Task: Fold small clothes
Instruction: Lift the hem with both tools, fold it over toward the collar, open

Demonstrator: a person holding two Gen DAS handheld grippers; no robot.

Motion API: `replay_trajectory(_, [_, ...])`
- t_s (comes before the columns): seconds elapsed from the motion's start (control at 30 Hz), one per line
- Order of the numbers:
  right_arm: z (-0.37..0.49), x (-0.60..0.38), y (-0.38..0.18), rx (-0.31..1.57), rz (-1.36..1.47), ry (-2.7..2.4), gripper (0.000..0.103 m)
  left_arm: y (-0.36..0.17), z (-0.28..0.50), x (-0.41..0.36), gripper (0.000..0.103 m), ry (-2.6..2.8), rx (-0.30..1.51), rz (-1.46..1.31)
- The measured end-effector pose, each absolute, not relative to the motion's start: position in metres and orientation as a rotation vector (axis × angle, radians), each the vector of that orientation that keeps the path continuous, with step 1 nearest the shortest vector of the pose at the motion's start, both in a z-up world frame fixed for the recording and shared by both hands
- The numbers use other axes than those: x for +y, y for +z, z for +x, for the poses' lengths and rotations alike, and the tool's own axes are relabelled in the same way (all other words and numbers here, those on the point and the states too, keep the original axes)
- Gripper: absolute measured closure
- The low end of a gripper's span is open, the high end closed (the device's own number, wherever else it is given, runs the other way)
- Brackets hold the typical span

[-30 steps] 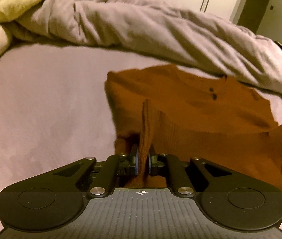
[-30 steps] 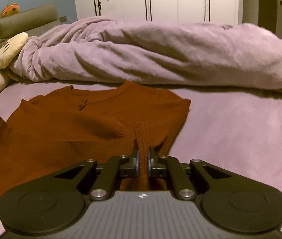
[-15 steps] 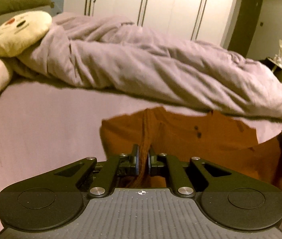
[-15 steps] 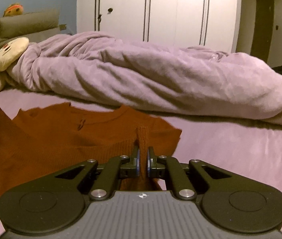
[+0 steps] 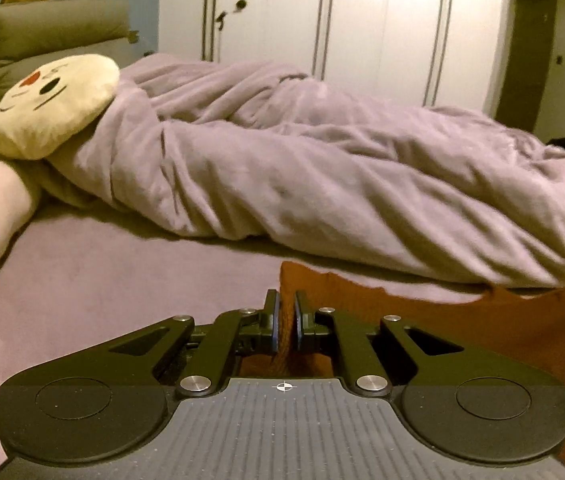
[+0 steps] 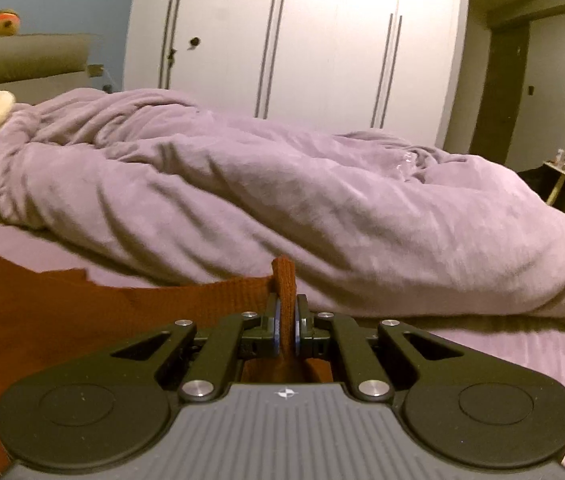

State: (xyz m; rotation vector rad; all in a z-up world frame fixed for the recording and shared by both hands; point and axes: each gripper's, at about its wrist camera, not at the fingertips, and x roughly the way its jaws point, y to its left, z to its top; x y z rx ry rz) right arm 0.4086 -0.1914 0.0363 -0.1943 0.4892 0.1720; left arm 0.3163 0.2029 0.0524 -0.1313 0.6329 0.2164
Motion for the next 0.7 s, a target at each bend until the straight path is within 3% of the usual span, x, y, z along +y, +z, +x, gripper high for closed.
replay_trajectory(0.57, [0.481, -0.165, -0.028, 0.558, -0.373, 0.066, 0.098, -0.019, 0.389, 0.193, 0.093, 0.289, 0.722, 0.032])
replay_trajectory(0.7, [0.487, -0.167, -0.037, 0.571, -0.391, 0.031, 0.103, -0.032, 0.395, 0.191, 0.093, 0.308, 0.760, 0.053])
